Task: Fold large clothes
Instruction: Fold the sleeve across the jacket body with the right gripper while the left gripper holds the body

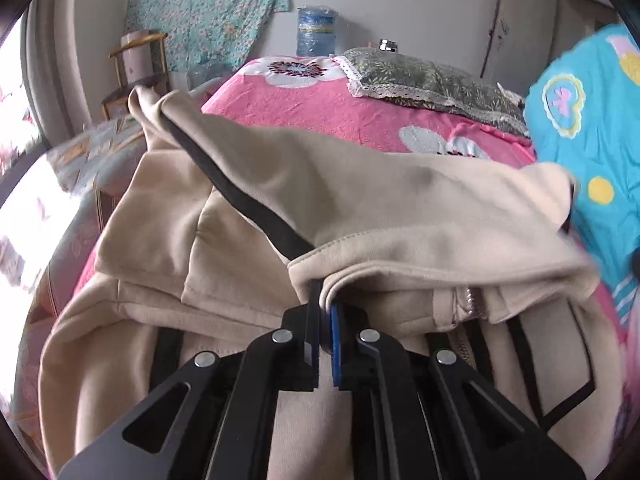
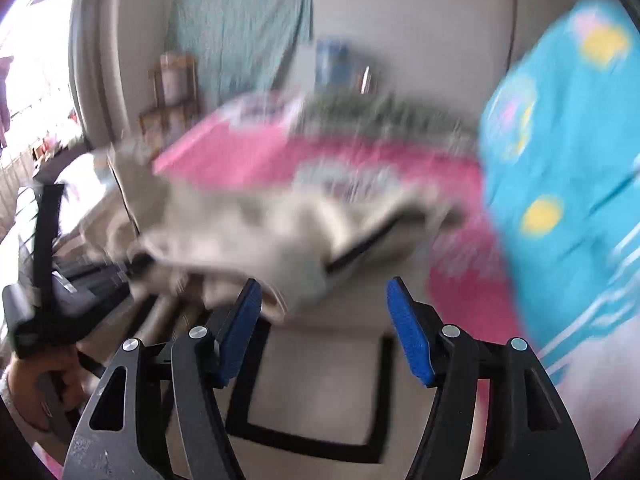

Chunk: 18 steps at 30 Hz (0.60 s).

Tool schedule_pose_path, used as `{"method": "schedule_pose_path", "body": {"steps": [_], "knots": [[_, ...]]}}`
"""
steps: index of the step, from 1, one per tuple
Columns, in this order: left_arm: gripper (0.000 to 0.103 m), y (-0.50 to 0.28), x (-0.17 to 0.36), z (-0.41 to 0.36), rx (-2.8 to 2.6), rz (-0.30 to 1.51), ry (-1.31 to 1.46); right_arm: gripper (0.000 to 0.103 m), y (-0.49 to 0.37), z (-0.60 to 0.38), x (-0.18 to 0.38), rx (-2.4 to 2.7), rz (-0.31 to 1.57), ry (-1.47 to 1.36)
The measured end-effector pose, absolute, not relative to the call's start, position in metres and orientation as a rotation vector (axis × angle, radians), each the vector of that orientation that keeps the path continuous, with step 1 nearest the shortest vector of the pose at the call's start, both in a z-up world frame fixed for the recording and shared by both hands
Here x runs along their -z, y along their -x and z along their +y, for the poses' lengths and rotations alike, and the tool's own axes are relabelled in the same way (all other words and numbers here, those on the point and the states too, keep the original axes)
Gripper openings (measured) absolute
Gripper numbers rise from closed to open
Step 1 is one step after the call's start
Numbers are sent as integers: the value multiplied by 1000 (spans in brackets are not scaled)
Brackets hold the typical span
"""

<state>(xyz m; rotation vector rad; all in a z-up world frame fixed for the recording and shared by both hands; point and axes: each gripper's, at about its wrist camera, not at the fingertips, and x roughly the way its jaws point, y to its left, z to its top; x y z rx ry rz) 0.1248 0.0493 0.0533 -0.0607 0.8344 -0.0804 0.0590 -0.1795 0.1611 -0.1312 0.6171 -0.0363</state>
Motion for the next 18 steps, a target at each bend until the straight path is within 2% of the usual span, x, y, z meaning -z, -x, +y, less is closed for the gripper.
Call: {"method": "schedule_pose_path", "body": {"steps": [2, 5, 8, 11, 15, 17, 18], "knots": [[4, -128, -50, 50, 71, 848, 85, 65, -73, -176, -164, -11, 602, 124], [4, -128, -50, 49, 70, 845, 88, 64, -126, -177, -132, -132, 679, 42], [8, -122, -53, 53, 85, 854, 68, 61, -180, -183, -65, -77, 935, 45], [13, -105, -70, 52, 140, 871, 76, 61, -172, -198, -58, -127, 895, -71], [17, -87, -107, 47, 290, 774, 157, 62, -172, -201, -57, -148, 890, -73], [29, -93, -115, 52, 402, 795, 348, 62, -172, -201, -57, -153, 884, -80], [30, -95, -116, 51, 430, 817, 391, 62, -172, -200, -57, -156, 878, -82]]}}
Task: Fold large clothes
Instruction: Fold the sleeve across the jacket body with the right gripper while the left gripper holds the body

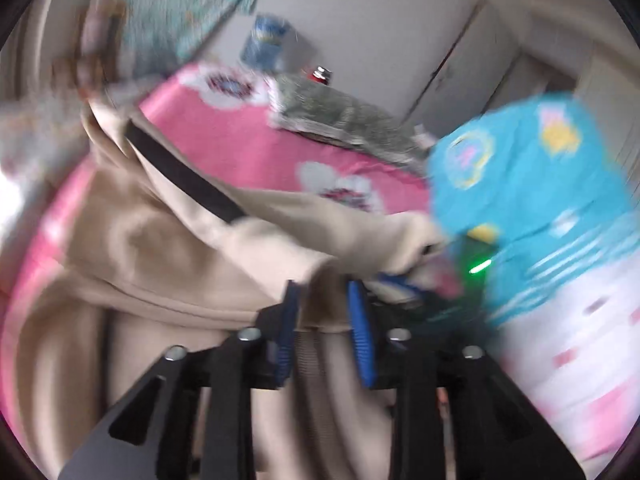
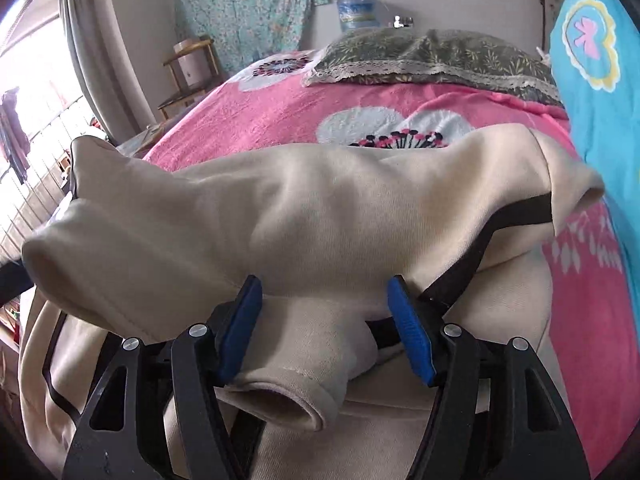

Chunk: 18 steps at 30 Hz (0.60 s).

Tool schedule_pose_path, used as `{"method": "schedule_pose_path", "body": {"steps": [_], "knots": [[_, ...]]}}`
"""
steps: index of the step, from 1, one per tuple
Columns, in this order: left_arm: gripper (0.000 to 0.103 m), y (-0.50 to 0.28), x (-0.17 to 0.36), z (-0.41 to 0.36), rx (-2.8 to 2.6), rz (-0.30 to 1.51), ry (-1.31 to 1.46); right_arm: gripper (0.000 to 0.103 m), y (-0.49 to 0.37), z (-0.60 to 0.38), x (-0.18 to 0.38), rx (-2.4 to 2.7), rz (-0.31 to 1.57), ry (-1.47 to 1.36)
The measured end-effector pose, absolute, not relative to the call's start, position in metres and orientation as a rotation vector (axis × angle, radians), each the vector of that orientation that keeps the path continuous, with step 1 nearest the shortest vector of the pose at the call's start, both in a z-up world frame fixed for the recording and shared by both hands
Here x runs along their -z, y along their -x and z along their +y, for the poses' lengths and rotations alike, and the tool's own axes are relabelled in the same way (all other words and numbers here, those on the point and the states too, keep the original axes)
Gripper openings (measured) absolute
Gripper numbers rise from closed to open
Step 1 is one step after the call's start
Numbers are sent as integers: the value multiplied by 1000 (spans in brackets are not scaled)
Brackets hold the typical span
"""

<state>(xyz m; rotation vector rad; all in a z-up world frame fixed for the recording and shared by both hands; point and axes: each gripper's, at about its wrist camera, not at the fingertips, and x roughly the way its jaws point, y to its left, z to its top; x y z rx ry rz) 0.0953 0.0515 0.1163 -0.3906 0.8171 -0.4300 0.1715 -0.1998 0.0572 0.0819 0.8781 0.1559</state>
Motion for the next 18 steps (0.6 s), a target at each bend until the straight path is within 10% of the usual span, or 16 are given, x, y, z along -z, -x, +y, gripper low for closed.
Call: {"method": "schedule_pose_path", "body": {"steps": [10, 14, 18], "knots": [[30, -156, -134, 35, 495, 749, 418, 63, -165, -204, -50, -181, 849, -108], [3, -222, -78, 67, 290, 865, 309, 63, -165, -205, -49, -189, 847, -107], [3, -234, -35, 148, 273, 878, 631, 63, -164, -206, -48, -208, 843, -114]]}}
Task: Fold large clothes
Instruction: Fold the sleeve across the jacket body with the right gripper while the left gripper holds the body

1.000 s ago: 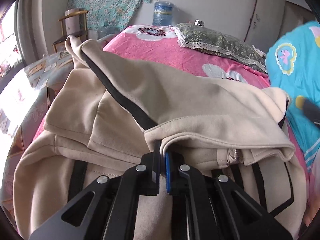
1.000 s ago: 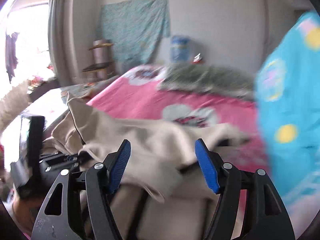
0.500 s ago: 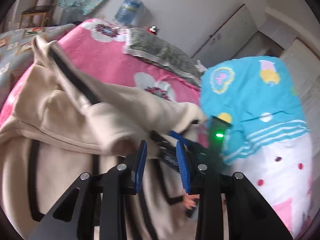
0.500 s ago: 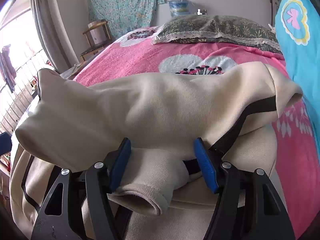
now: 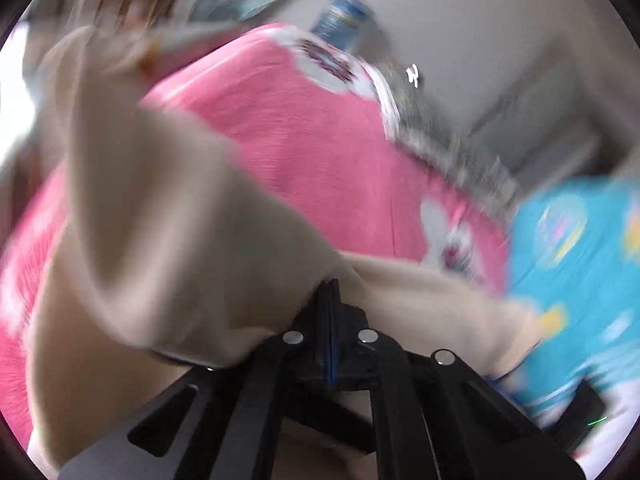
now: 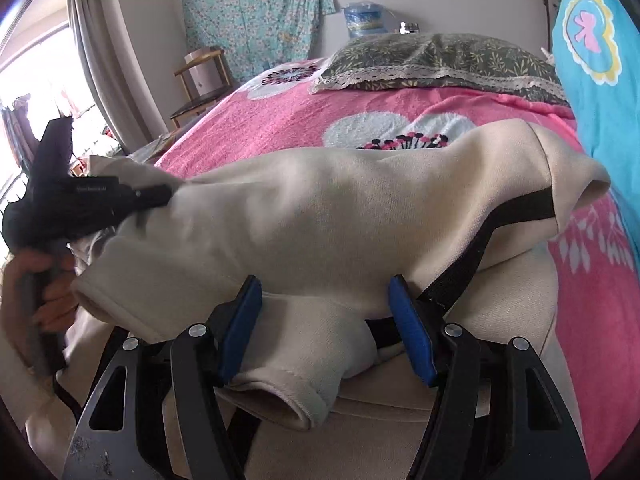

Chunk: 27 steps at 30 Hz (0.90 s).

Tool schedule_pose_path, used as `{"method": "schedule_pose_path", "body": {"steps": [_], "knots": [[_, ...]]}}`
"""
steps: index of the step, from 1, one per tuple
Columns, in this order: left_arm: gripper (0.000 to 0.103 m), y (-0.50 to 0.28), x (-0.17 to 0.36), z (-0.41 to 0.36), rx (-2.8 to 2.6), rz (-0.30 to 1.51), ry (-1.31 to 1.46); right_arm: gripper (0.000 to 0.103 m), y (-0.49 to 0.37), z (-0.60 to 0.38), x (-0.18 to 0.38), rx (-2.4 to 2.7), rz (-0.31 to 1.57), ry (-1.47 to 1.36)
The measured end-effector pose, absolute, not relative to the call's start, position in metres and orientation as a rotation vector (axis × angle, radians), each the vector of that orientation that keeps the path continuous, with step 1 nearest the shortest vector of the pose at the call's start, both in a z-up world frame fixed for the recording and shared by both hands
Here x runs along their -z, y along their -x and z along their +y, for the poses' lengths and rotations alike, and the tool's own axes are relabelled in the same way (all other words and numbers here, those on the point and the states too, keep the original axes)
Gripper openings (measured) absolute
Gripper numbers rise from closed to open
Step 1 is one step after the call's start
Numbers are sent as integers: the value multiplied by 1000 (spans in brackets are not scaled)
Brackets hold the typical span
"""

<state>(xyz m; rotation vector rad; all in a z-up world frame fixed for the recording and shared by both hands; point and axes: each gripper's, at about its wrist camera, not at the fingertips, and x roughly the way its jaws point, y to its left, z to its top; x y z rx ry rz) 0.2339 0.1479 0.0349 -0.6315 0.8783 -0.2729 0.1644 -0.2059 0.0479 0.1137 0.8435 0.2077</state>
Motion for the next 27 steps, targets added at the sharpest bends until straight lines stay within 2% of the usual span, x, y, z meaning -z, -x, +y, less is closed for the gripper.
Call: {"method": "schedule_pose_path", "body": {"steps": [4, 8, 13, 16, 19, 21, 25, 26, 27], "knots": [[3, -222, -47, 166, 186, 793, 612, 63, -164, -205, -48, -209, 839, -112], [3, -220, -49, 178, 102, 760, 736, 63, -163, -205, -48, -210, 837, -109], [2, -218, -70, 177, -108, 710, 521, 62, -158, -201, -61, -185, 852, -59], [2, -210, -82, 159, -78, 687, 347, 62, -143, -194, -98, -196, 712, 33], [2, -202, -102, 129, 9, 604, 224, 60, -178, -193, -124, -211, 718, 16], [2, -218, -99, 115, 100, 669, 237, 59, -214, -196, -123, -229, 777, -40], [2, -249, -58, 109, 115, 841, 296, 54, -259, -241, -83, -134, 903, -158], [2, -253, -45, 114, 143, 865, 335, 40, -259, -263, -71, -113, 912, -216], [2, -252, -34, 122, 190, 863, 386, 37, -257, -283, -61, -109, 916, -282]]}}
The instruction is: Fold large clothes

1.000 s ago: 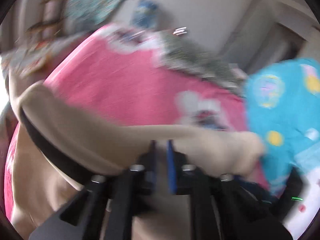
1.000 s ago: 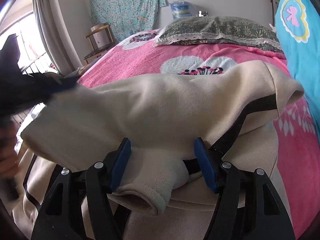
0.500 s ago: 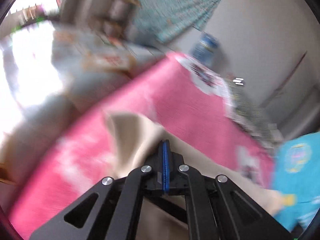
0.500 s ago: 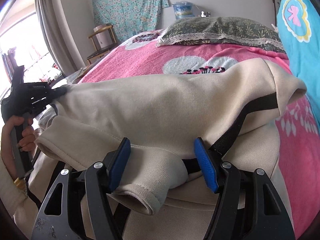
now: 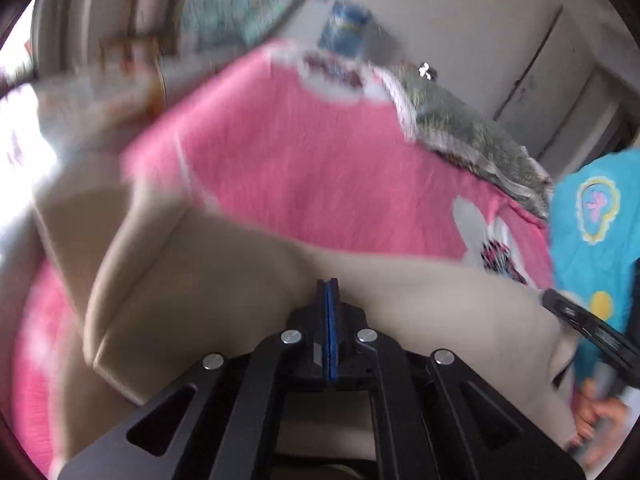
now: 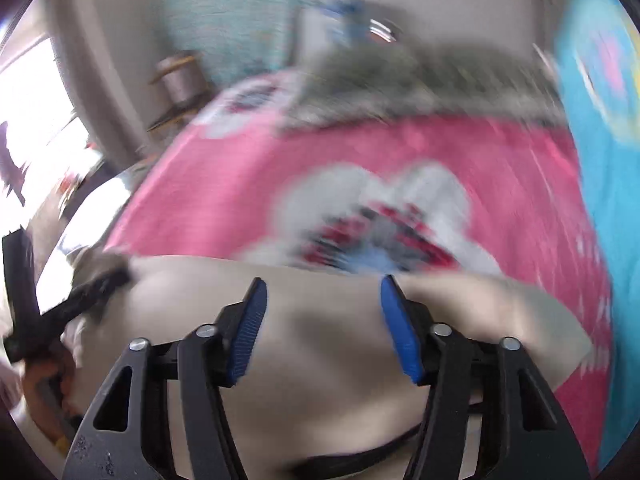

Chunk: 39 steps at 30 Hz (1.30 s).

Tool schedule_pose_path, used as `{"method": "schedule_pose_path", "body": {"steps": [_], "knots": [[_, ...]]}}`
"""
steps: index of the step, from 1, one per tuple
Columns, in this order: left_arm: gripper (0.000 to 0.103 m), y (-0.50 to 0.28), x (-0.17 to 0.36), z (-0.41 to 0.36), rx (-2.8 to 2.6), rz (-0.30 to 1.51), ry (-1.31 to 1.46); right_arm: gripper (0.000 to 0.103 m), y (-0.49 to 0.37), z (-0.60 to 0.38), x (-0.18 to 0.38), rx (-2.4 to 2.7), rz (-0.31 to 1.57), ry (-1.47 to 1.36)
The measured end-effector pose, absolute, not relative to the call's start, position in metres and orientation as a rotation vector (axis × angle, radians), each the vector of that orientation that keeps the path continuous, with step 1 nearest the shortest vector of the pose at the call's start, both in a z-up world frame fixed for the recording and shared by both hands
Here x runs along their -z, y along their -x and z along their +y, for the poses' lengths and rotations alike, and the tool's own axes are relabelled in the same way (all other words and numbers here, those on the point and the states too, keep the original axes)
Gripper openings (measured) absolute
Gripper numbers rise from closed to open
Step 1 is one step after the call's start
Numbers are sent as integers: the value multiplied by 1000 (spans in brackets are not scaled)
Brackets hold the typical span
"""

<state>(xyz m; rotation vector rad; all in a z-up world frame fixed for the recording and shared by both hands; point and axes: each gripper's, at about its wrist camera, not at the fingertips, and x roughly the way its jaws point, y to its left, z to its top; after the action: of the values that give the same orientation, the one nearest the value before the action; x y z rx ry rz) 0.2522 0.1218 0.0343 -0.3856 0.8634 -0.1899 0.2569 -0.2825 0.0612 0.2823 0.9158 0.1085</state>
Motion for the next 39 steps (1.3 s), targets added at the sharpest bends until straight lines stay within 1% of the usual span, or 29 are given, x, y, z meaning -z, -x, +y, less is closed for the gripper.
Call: {"method": "schedule_pose_path", "body": {"steps": [1, 2, 3, 5, 7, 9, 10, 11, 12, 13, 14, 15, 17, 20, 21, 22, 23, 24, 25, 27, 31, 34, 35, 37, 38, 39], "knots": [[2, -249, -33, 128, 218, 845, 433, 31, -252, -306, -52, -116, 906, -375], [2, -247, -33, 129, 226, 843, 445, 1, -245, -331, -43, -109, 896, -467], [2, -247, -34, 127, 223, 846, 429, 0, -241, -341, -41, -98, 891, -506], [2, -247, -34, 121, 209, 849, 392, 0, -234, -357, -42, 0, 881, -523], [2, -246, -33, 120, 209, 846, 394, 1, -231, -354, -52, 77, 878, -470], [2, -247, -32, 118, 210, 843, 397, 15, -224, -333, -79, 138, 806, -331], [2, -247, -32, 117, 206, 841, 388, 26, -218, -314, -99, 121, 738, -261], [2, -246, -33, 118, 202, 840, 381, 32, -217, -299, -111, 75, 696, -224], [2, -244, -33, 117, 198, 839, 373, 36, -217, -279, -123, -1, 665, -194], [2, -243, -34, 117, 195, 837, 367, 46, -219, -264, -129, -69, 655, -178], [2, -243, -33, 117, 195, 836, 366, 52, -227, -237, -133, -180, 671, -158], [2, -243, -33, 117, 195, 836, 367, 52, -232, -219, -130, -247, 699, -158], [2, -243, -34, 116, 194, 835, 364, 52, -247, -195, -112, -379, 791, -243], [2, -243, -34, 116, 195, 835, 365, 51, -267, -189, -60, -444, 957, -430], [2, -243, -34, 116, 197, 834, 367, 46, -271, -198, -42, -436, 978, -477], [2, -243, -34, 116, 197, 835, 365, 31, -271, -213, -32, -444, 958, -540], [2, -243, -34, 115, 196, 835, 361, 12, -272, -225, -26, -449, 959, -592], [2, -243, -35, 115, 195, 833, 358, 4, -270, -243, -19, -442, 975, -678], [2, -243, -35, 114, 195, 833, 356, 0, -270, -267, -11, -429, 983, -795], [2, -243, -35, 115, 196, 832, 357, 0, -264, -295, -12, -381, 961, -853], [2, -243, -36, 114, 193, 832, 353, 0, -248, -344, -27, -162, 869, -802], [2, -243, -36, 112, 191, 830, 344, 0, -236, -390, -15, -39, 840, -956], [2, -242, -36, 113, 191, 830, 345, 0, -234, -391, -16, -39, 845, -960], [2, -242, -35, 113, 191, 828, 347, 0, -227, -378, -44, 20, 821, -799], [2, -242, -36, 113, 192, 828, 348, 8, -225, -365, -59, 32, 787, -719], [2, -242, -36, 113, 191, 830, 345, 9, -223, -354, -75, 25, 746, -659]]}}
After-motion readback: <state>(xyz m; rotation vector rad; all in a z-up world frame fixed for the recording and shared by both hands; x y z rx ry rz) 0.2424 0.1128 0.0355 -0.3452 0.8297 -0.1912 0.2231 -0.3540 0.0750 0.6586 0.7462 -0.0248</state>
